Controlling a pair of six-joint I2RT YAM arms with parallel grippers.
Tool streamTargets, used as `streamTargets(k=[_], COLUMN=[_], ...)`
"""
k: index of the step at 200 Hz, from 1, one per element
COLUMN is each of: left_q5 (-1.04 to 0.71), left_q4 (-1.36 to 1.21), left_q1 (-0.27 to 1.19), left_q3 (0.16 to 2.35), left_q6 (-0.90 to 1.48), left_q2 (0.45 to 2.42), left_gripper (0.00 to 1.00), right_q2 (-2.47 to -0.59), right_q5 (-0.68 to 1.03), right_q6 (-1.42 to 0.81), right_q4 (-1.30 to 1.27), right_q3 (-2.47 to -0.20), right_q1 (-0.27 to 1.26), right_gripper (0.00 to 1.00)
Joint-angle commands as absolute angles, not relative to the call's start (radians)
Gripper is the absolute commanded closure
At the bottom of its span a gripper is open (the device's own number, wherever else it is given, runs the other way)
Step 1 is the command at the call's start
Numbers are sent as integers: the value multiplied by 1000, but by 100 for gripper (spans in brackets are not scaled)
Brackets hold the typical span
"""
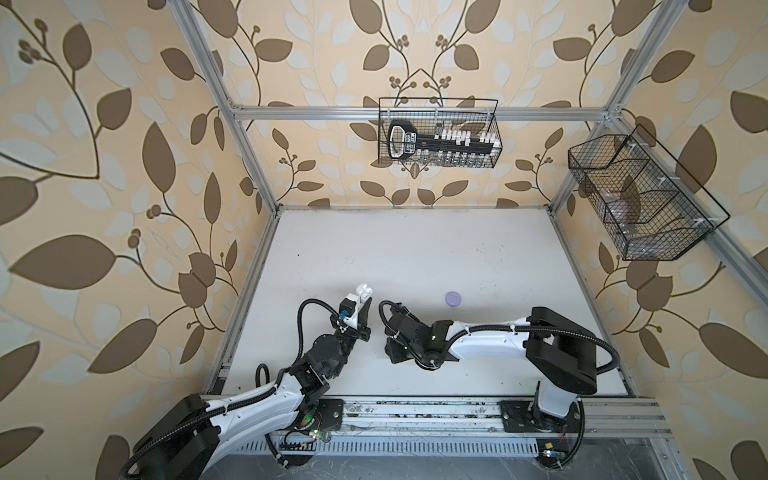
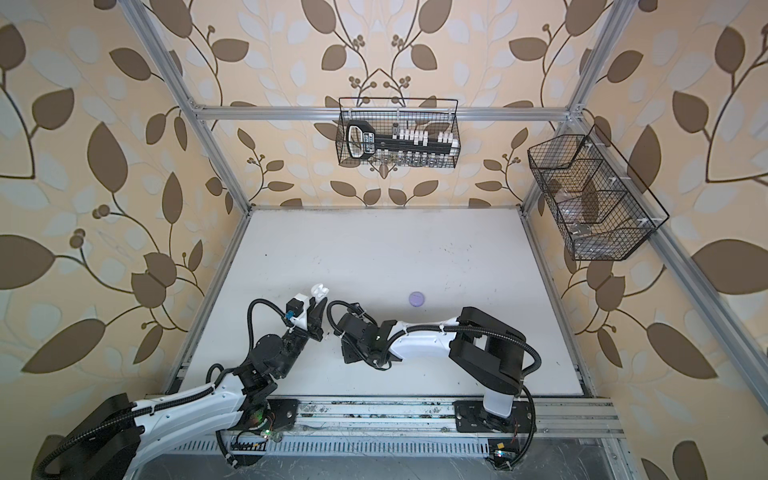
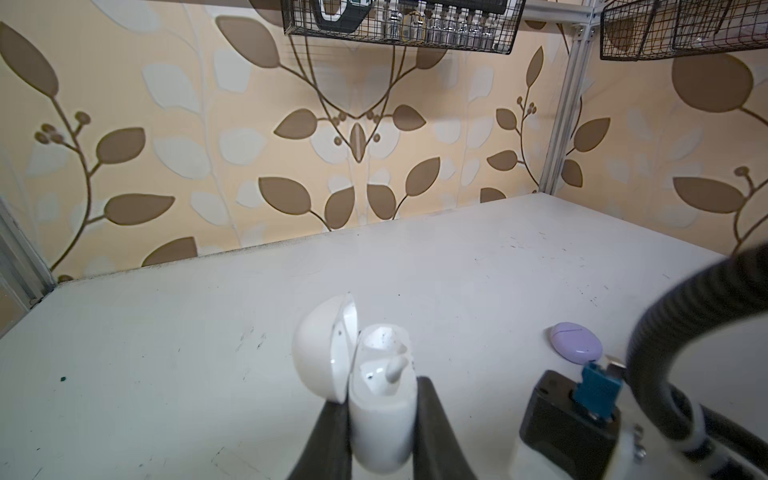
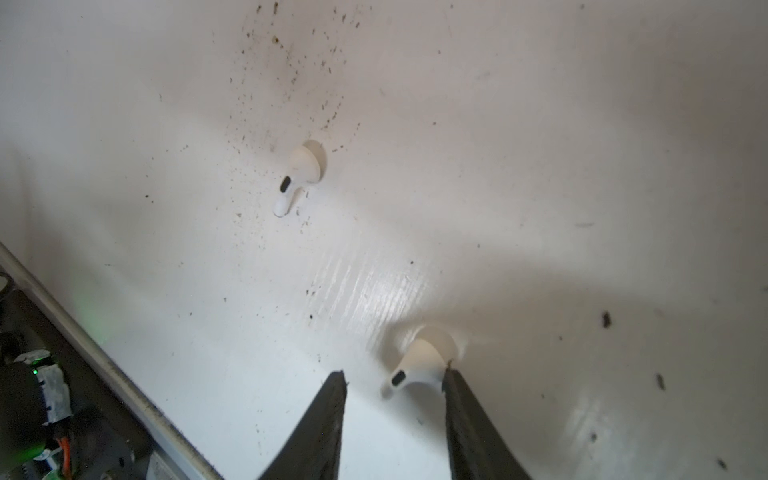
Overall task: Insert the wireless bluetooth earbuds into the charging case
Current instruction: 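Lower the right gripper onto the nearer white stem earbud and close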
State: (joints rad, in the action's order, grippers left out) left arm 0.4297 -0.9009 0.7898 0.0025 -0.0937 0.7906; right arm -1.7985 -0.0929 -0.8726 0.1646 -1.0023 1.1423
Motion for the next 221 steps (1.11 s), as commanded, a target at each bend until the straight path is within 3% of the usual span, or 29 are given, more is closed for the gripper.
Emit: streamTargets(k=[1,221], left_q5=[463,480], left_q4=[-938,-938], left_q1=[779,779], left_q3=[-52,-52], left_q6=[-75,-64], left_q2=[778,781], left_gripper=[100,100], right_q2=[-1822,-1921], right_q5=[-92,-210], right_q6=[-867,-740], right_q4=[213,423], right_q3=[-1035,-1187], right_q1=[1137,1179], right_gripper=[60,62])
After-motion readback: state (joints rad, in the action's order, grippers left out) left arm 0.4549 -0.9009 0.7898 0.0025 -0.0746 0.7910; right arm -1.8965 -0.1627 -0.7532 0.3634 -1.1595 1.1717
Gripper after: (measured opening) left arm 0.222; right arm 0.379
